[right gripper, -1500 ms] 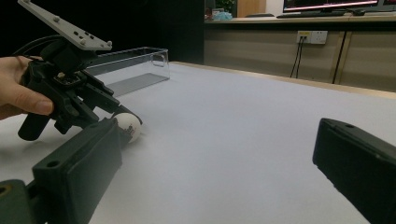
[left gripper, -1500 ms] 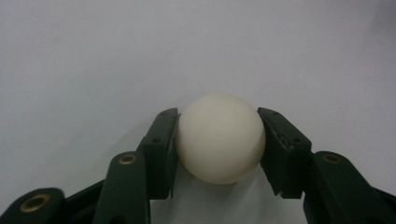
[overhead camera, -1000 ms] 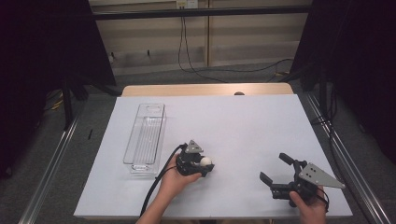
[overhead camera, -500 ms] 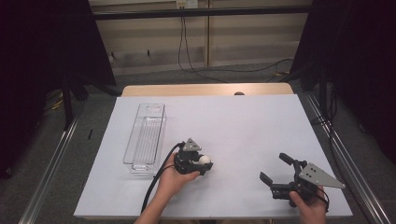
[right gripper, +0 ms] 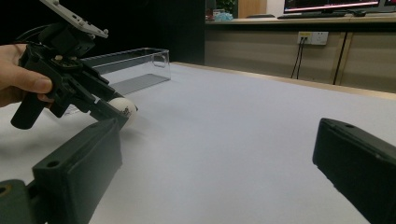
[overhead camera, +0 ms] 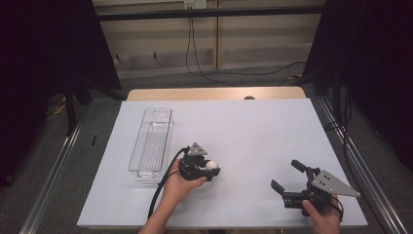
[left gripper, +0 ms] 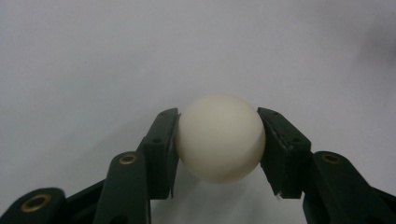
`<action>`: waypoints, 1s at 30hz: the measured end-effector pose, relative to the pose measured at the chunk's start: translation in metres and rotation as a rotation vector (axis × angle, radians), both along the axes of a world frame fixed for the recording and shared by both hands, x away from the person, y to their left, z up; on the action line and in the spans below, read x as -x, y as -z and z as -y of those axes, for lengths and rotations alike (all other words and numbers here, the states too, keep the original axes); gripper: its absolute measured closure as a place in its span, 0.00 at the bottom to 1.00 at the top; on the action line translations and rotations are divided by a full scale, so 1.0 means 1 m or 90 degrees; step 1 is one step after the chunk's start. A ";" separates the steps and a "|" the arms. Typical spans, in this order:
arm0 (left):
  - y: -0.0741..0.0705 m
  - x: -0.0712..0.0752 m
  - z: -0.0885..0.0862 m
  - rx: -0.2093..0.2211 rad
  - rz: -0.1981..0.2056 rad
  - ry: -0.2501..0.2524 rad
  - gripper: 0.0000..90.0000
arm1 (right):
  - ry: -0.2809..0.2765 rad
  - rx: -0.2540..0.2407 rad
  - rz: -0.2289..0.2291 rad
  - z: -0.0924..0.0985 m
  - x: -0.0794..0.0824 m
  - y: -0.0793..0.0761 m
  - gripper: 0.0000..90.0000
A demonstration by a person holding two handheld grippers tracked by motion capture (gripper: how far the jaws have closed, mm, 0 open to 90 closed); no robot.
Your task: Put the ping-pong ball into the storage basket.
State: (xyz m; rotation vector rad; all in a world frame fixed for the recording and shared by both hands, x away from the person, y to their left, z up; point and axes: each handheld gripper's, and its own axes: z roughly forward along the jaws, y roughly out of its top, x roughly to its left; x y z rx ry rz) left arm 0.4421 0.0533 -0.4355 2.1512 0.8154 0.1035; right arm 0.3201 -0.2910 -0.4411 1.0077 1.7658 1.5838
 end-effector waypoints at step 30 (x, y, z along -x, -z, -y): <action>-0.016 -0.005 -0.014 0.019 -0.008 -0.023 0.57 | 0.000 -0.003 0.000 0.000 0.001 -0.001 0.01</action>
